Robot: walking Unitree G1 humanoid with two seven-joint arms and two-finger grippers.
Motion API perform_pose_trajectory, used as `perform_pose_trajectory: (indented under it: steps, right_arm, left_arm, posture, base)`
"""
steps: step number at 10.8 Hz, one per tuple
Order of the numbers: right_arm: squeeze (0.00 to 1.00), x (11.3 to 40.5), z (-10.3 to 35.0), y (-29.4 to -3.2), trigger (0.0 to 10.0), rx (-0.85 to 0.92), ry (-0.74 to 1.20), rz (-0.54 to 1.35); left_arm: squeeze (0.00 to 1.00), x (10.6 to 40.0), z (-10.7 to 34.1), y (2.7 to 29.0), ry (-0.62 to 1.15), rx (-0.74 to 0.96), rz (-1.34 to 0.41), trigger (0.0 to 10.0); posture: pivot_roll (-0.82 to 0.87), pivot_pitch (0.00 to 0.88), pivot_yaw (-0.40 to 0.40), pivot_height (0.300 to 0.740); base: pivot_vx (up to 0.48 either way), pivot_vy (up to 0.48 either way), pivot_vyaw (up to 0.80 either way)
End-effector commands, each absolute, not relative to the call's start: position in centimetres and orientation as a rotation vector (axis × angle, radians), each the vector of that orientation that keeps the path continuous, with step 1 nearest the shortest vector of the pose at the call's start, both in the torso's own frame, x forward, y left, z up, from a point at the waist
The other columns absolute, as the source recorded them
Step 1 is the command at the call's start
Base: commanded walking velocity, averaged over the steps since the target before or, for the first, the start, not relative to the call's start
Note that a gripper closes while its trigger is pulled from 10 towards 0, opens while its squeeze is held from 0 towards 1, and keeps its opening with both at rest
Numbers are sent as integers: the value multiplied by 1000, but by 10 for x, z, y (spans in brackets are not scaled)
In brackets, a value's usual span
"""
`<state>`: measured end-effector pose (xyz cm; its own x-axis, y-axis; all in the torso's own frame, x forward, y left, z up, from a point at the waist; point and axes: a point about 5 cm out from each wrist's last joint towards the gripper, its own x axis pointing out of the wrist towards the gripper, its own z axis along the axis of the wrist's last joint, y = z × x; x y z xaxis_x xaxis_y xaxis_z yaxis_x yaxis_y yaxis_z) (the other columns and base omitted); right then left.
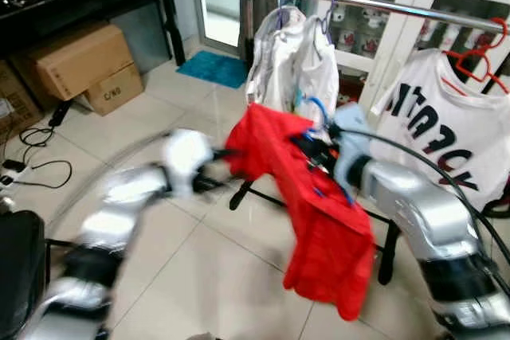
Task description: Hang hanger
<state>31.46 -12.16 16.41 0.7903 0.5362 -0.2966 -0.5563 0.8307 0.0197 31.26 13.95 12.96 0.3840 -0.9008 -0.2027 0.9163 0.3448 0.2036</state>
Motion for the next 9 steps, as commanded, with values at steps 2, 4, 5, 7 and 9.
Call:
perform_pose_trajectory:
  steps: [2,4,5,7,9]
  right_arm:
    - [0,322,176,-111,10000,-89,279,587]
    - [0,323,177,-108,10000,-94,283,585]
    - [0,323,179,-106,10000,-88,279,584]
    - [0,323,181,-102,10000,-79,272,597]
    - [0,322,182,-98,10000,-76,270,609]
  left_arm:
    - [0,315,121,116,136,348,-1364,10000]
    - [0,317,115,107,166,425,-1425,10000]
    - [0,322,118,102,112,466,-1400,10000]
    - [0,328,123,88,15,431,-1394,10000]
    - [0,328,124,72,-13,390,-1415,10000]
  posture:
    - [-152,0,45,740]
    - [-159,0,51,740]
    - [-161,0,52,740]
    - [-162,0,52,740]
    - [-167,0,52,740]
  base:
    - [0,0,0]
    - [0,0,0]
    - [0,0,0]
    - [0,0,0]
    - [0,0,0]
